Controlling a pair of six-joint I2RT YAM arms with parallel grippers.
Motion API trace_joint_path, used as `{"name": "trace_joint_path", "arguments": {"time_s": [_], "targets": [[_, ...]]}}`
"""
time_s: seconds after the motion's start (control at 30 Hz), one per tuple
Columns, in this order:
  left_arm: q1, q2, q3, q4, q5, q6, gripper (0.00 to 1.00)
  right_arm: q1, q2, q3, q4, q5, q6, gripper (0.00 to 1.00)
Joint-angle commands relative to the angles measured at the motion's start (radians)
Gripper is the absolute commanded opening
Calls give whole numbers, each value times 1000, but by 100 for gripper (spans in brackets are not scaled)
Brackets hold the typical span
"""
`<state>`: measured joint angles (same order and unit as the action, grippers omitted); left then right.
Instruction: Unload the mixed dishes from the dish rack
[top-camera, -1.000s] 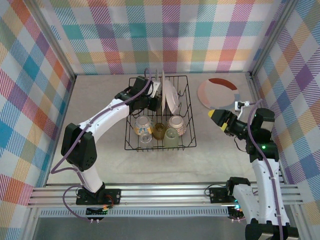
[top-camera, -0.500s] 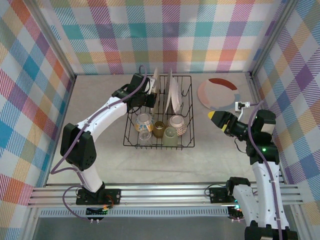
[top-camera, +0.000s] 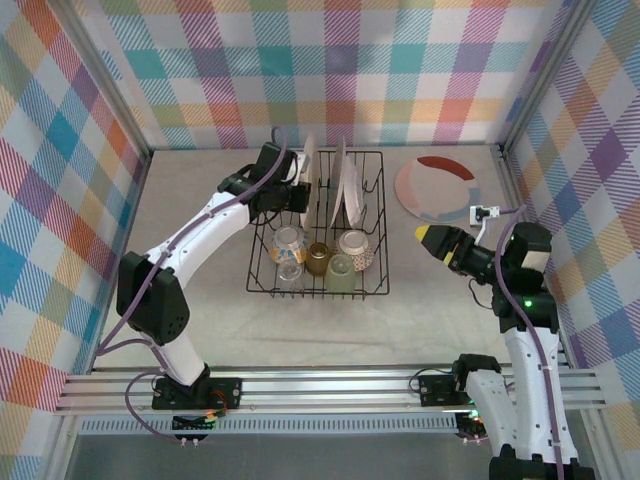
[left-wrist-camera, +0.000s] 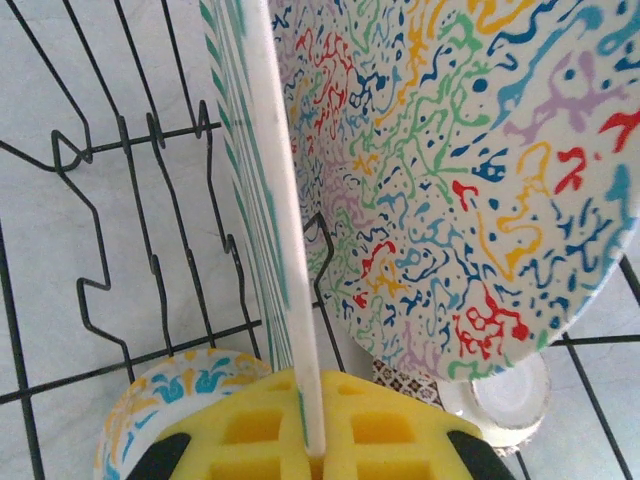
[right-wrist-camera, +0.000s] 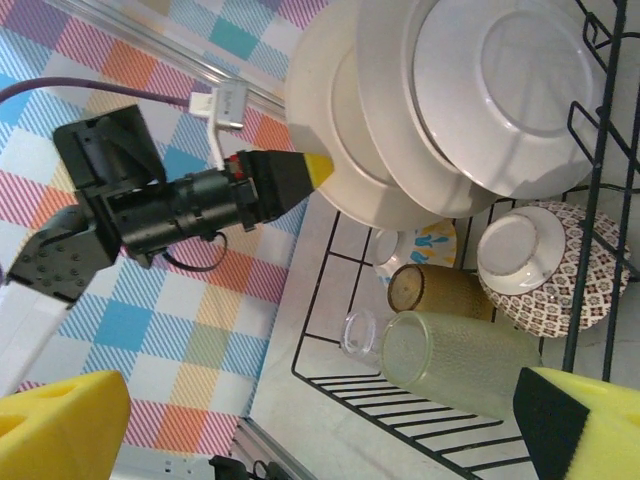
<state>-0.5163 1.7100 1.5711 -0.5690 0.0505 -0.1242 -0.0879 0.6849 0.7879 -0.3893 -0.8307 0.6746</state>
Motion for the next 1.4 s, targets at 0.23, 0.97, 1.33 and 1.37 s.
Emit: {"name": "trace_joint_path", "arguments": {"time_s": [0.23,0.97,1.33,1.37], "targets": [[-20,-141,119,-51,-38,-12,0,7,-28,39,-85,54,-42,99],[-73,-528,-74,117,-58,126,0,17,-161,49,-160,68,62,99],[-172,-745,-399,445,-90,393,0,32,-88,118,-109,70,177,99],[-191,-753,-415,455,-110,437,0,32,-77,127,-113,67,183,99]]}}
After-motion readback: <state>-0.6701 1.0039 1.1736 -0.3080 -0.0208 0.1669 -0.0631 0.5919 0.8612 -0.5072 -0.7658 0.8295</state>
